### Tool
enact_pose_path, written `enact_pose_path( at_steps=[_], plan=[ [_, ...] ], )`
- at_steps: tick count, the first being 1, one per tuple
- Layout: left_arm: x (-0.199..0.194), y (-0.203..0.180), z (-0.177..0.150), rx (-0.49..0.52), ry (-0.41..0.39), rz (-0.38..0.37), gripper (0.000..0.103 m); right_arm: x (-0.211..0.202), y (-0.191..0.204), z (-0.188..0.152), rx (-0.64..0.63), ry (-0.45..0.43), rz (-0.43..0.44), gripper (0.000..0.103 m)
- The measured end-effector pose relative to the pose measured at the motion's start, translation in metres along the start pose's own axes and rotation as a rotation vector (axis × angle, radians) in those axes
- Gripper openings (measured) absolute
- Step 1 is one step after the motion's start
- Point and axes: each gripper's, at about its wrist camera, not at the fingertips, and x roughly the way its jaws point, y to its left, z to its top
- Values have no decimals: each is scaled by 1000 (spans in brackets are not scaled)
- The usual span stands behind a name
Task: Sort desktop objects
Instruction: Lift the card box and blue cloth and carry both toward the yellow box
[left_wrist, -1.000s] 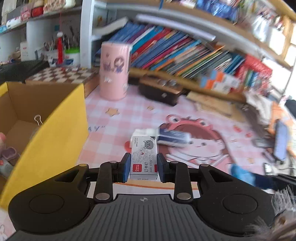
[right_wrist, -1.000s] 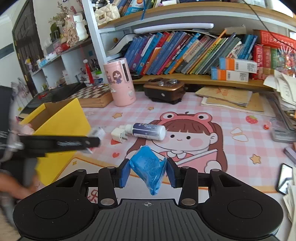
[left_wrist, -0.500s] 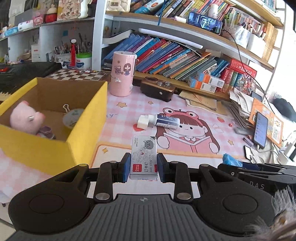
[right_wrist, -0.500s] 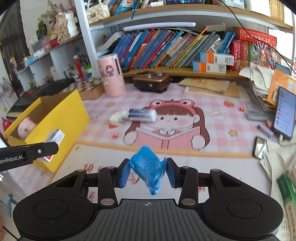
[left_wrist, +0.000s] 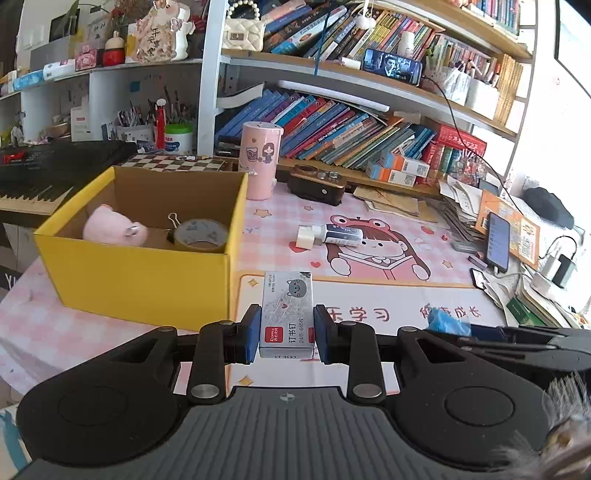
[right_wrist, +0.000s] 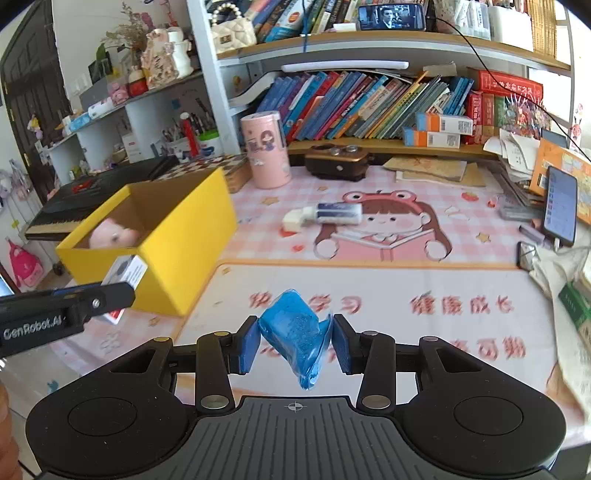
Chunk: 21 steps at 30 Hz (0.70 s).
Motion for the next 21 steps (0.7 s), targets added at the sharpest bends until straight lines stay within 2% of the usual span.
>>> enact_pose_path(
  at_steps=[12, 21],
  plan=[
    [-44, 45, -31, 18, 23, -41, 28, -29, 60, -41, 33, -3, -18, 41],
    [-72, 75, -47, -14, 9, -12, 28, -36, 97, -56, 8, 11, 9, 41]
  ],
)
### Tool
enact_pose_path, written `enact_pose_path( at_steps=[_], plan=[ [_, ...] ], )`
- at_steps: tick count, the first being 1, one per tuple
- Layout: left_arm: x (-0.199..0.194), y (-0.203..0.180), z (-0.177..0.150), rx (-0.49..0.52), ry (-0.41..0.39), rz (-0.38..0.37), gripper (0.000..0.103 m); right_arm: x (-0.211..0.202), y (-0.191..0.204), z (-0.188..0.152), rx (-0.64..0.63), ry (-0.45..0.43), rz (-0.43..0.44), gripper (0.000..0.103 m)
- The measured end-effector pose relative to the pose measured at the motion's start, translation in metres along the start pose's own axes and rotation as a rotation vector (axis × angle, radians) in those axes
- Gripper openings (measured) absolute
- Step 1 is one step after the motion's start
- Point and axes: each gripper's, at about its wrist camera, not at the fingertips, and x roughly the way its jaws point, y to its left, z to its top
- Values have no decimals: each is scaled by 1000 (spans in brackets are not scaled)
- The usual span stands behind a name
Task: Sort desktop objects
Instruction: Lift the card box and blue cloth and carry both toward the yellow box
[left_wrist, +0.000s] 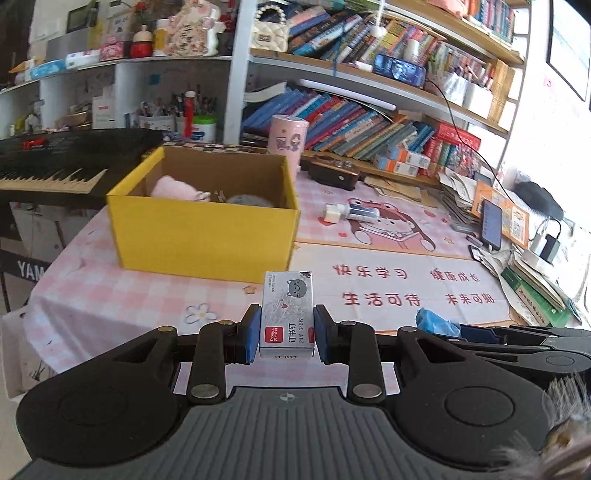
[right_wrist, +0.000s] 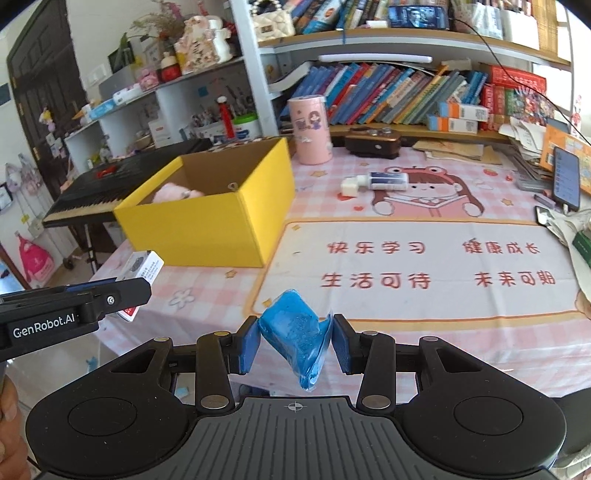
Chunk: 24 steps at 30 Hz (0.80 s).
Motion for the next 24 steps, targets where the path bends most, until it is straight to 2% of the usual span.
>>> enact_pose_path(
  at_steps=[10, 24],
  plan=[
    [-15, 26, -4, -52, -33, 37, 28, 2, 33, 0, -73, -2, 42, 41],
    [-20, 48, 5, -58, -65, 77, 28, 16, 57, 9, -84, -8, 87, 41]
  ],
)
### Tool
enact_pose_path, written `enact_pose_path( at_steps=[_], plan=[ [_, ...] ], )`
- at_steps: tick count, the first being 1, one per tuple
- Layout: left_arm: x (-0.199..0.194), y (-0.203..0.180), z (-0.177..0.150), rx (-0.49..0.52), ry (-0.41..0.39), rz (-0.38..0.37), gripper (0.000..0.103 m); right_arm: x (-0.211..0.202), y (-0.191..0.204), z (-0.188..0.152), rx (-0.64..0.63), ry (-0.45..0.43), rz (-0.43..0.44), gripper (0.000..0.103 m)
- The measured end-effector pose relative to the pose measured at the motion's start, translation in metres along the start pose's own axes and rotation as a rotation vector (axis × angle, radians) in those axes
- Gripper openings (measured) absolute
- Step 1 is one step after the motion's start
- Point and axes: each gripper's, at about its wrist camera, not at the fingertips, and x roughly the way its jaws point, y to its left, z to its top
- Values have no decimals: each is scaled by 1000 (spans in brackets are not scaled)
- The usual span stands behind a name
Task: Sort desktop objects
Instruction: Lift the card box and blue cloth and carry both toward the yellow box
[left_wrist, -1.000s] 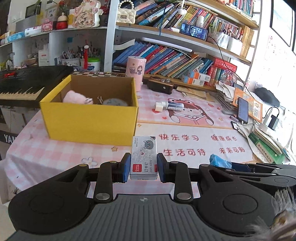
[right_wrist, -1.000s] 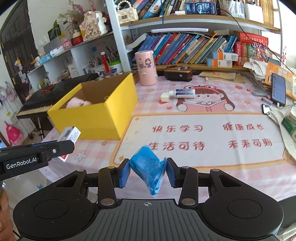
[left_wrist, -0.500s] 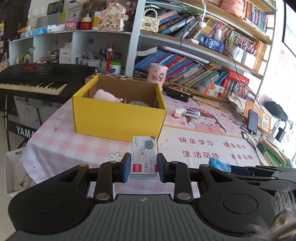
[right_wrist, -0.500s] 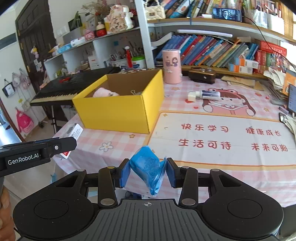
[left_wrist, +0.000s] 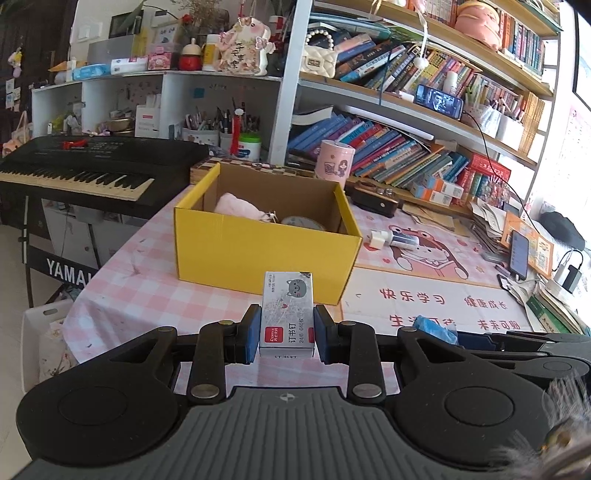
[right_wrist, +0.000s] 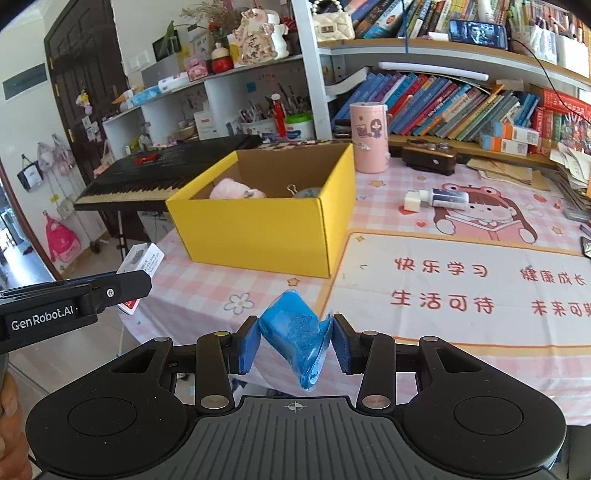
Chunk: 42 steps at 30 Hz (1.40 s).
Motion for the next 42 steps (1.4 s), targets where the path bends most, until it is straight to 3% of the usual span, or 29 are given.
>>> enact_pose_path(
  at_steps=[13, 25, 36, 42],
  plan=[
    [22, 4, 10, -28, 6, 14, 28, 18, 0, 15, -23, 13, 13, 41],
    [62, -2, 59, -40, -54, 54, 28, 40, -21, 73, -71, -98, 43, 41],
    [132, -22, 115, -5, -80, 72, 28, 80, -51, 140, -100, -153, 90, 41],
    [189, -38, 130, 60, -4, 67, 28, 109, -56, 173, -123, -172, 124, 41]
  ],
)
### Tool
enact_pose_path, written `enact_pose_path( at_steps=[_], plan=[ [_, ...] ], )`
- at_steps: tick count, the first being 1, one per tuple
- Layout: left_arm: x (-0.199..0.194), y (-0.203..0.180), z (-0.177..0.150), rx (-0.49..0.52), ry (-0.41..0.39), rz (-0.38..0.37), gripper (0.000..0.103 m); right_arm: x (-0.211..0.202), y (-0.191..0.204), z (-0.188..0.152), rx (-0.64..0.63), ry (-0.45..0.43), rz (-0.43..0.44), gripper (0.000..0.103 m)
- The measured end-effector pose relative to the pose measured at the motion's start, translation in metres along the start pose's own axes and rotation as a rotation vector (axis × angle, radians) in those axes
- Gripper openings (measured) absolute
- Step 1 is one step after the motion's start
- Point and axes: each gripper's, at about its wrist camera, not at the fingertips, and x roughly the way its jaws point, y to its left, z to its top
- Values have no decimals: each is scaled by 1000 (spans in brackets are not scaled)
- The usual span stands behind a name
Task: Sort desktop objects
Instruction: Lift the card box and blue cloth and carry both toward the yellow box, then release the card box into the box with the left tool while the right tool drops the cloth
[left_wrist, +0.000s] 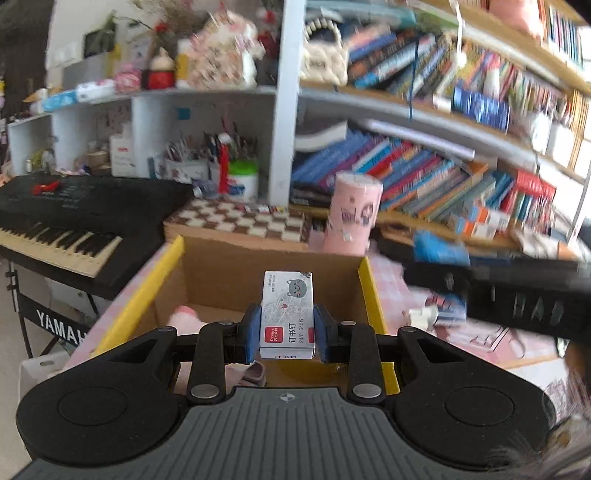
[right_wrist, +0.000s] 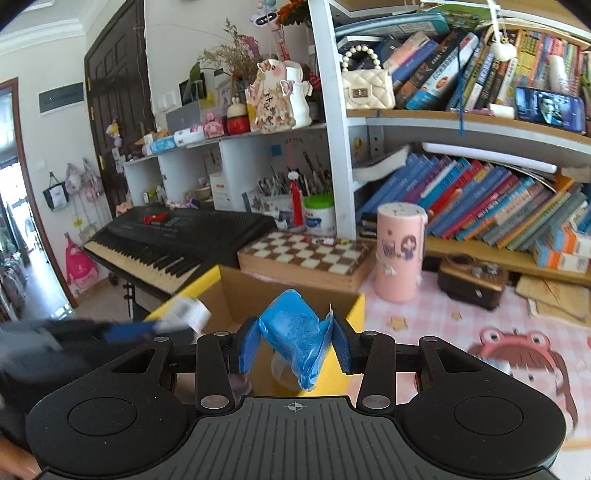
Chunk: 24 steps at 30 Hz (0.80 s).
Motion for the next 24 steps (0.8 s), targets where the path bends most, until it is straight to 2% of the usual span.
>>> enact_pose_path(
  at_steps=[4, 8, 10, 12, 16, 24],
  plan=[
    [38, -7, -5, 14, 103, -9, 28, 23, 0, 15, -11, 9, 26, 41],
    [61, -14, -15, 52, 172, -8, 28, 48, 7, 21, -58, 45, 52, 41],
    [69, -12, -19, 30, 203, -14, 28, 65, 10, 22, -74, 94, 60, 41],
    [76, -12, -23, 53, 230, 3, 28, 87, 10, 21, -72, 159, 63, 41],
    [80, -10, -27, 49, 258, -9, 28, 122, 9, 18, -96, 261, 53, 41],
    [86, -17, -36, 82, 306, -10, 28, 163, 5, 10, -178, 444, 71, 41]
  ],
)
